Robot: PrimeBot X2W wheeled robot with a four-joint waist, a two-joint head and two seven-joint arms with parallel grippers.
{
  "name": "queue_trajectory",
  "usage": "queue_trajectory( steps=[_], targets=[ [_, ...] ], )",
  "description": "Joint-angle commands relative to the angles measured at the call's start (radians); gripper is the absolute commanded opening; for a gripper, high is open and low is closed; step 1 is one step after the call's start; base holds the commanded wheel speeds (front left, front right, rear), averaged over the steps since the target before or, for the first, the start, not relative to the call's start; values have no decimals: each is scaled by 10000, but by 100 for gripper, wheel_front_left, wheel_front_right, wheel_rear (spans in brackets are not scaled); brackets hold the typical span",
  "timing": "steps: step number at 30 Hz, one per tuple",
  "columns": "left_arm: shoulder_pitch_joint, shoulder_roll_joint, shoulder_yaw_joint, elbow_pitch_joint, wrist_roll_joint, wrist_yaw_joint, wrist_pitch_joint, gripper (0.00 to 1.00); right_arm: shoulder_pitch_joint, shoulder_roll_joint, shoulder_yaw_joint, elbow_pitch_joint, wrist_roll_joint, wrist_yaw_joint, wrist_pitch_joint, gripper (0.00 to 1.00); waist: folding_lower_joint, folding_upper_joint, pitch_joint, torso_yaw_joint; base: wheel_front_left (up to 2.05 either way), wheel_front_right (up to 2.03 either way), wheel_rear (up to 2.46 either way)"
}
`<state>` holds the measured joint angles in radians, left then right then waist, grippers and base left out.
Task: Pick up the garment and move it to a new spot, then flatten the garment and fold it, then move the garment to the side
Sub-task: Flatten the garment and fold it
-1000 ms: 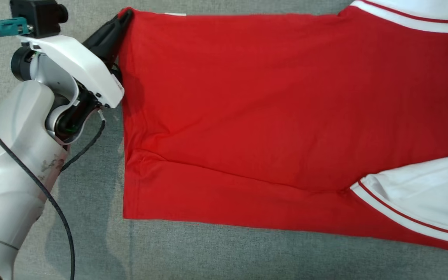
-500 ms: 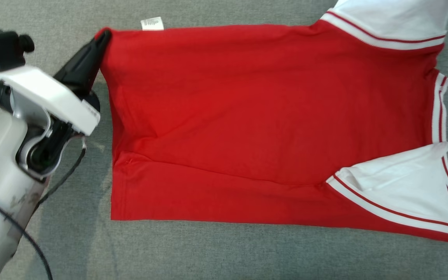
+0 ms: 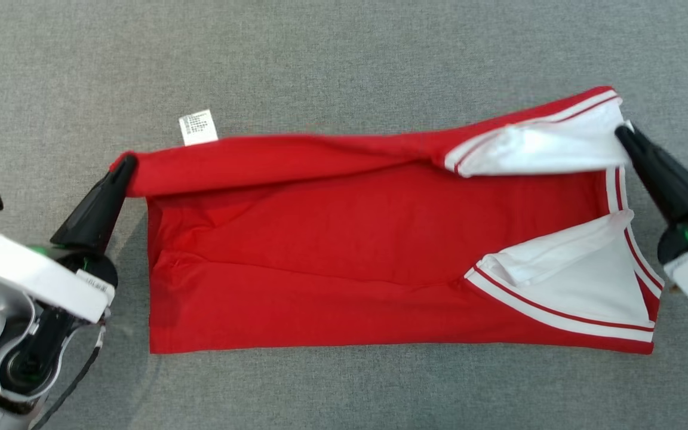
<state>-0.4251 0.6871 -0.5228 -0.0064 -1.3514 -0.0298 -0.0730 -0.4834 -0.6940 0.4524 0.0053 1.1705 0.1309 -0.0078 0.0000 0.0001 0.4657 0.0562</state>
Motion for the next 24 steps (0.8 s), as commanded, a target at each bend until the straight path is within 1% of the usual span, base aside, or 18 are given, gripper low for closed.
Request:
queue_trajectory(
  steps=[1,4,7,10,14,18,19,20,21,22,24],
  targets=[
    [244,138,122,-97,-76,115,-111,0,443,79,-229,-174,17,-4,-113,0,0,-1,-58,-28,0,0,0],
    [775,202,251,-342,-372,227,-240,0,1601,378,-859,-658,7,-4,-212,0,0,-1,-129,-75,0,0,0],
    [1188,219,348,-337,-570,294,-359,0,2677,829,-1429,-1143,66,-4,-195,0,0,-1,-174,-114,0,0,0],
    [1452,165,307,-196,-685,292,-361,0,3560,1269,-1932,-1447,-160,-4,-62,0,0,-1,-186,-146,0,0,0],
    [1669,-72,185,148,-869,236,-372,0,4404,1911,-2534,-1441,-552,-4,209,0,0,-1,-173,-220,0,0,0],
    [1818,-345,101,591,-968,143,-465,0,4765,2663,-2844,-1329,-943,-4,521,0,0,-1,-176,-301,0,0,0],
    [1875,-378,95,687,-958,129,-522,16,4780,2807,-2908,-1278,-1104,-4,570,0,0,-1,-183,-342,0,0,0],
    [1875,-378,95,687,-958,129,-522,16,4780,2807,-2908,-1278,-1104,-4,570,0,0,-1,-183,-342,0,0,0],
    [1926,-467,72,759,-973,121,-569,40,4749,2969,-2985,-1208,-1296,-4,562,1,0,-1,-190,-370,0,0,0],
    [1989,-573,56,882,-880,167,-748,100,4651,3295,-3090,-1056,-1661,-4,498,100,0,-1,-246,-410,0,0,0],
    [2059,-569,13,982,-441,391,-1112,100,4494,3530,-3319,-917,-2177,-4,296,100,0,-1,-314,-444,0,0,0]
  ],
)
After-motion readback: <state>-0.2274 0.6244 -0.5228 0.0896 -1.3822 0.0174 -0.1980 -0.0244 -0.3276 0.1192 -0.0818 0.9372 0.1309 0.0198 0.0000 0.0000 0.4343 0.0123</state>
